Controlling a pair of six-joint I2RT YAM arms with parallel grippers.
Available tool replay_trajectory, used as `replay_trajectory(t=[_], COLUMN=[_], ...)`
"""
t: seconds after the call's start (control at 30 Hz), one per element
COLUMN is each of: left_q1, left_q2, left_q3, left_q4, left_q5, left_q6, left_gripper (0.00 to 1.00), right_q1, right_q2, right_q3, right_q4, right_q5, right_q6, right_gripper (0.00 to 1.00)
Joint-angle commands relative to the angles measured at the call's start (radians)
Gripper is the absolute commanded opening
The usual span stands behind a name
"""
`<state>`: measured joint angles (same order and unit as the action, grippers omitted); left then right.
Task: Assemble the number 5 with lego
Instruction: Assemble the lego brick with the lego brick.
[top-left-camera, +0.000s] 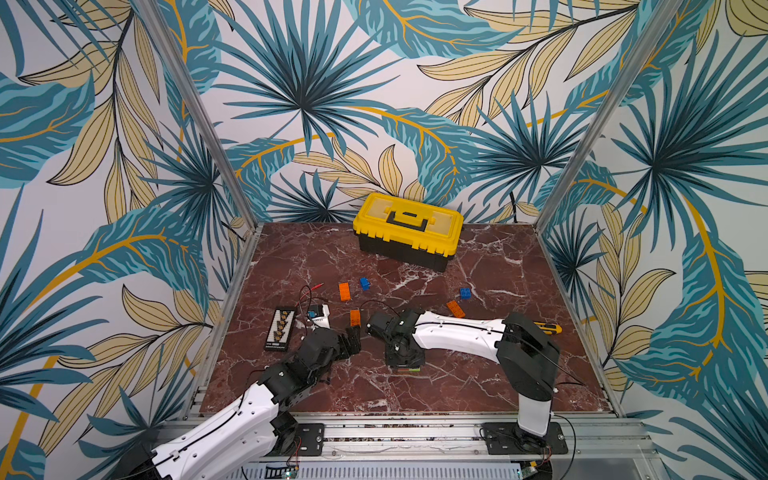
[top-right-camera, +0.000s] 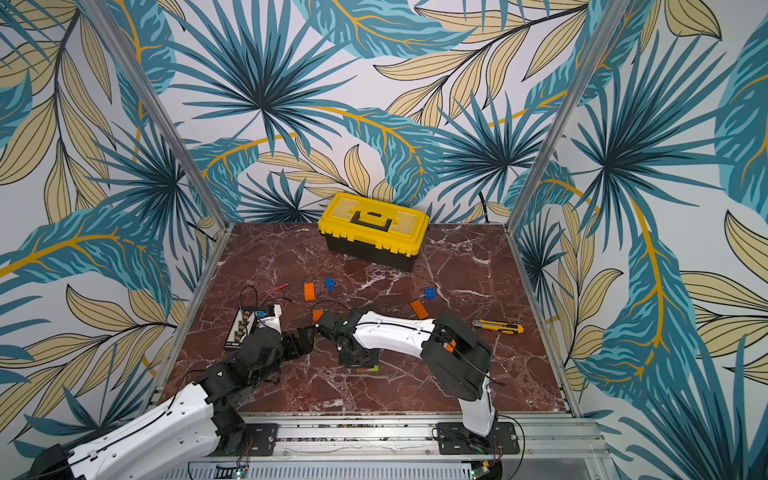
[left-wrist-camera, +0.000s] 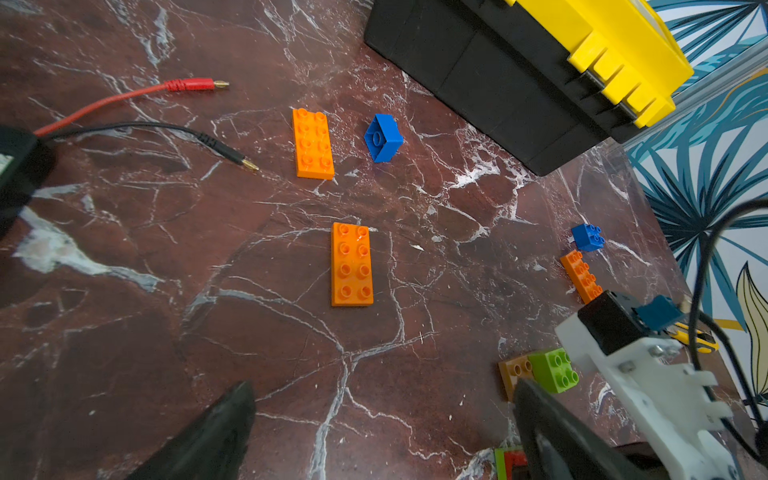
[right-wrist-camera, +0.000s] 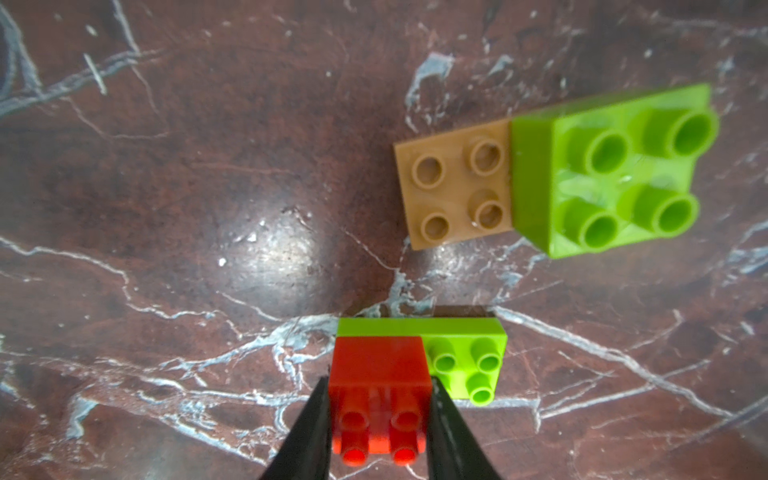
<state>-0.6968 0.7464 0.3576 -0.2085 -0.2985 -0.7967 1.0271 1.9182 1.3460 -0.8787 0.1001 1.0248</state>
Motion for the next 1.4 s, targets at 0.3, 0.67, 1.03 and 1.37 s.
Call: replay_trajectory(t=[0.3, 0.67, 1.03, 1.37], left_q1=[0.005, 0.006, 0.006, 0.006], left_q2=[0.001, 0.02, 0.027, 0.028], left_q3=[0.001, 0.001, 0.001, -0.005], left_q4=[-0.006, 0.008, 0.007, 0.006], left_q5=[0.004, 0.012, 0.017, 0.02], left_q6=[0.005, 0.005, 0.001, -0.005], left_gripper=[1.0, 1.0, 1.0, 1.0], right_q1=[0.001, 0.003, 0.004, 0.016], right_q2=[-0.014, -0.026, 0.016, 0.13], right_q3=[-0.02, -0.025, -0.066, -0.205], right_q4=[0.006, 0.004, 0.02, 0.079], right_q5=[-0.009, -0.002, -0.035, -0.083], right_q6=[-0.012, -0.006, -0.01, 0.011], right_gripper=[0.44, 0.39, 0.17, 0.07])
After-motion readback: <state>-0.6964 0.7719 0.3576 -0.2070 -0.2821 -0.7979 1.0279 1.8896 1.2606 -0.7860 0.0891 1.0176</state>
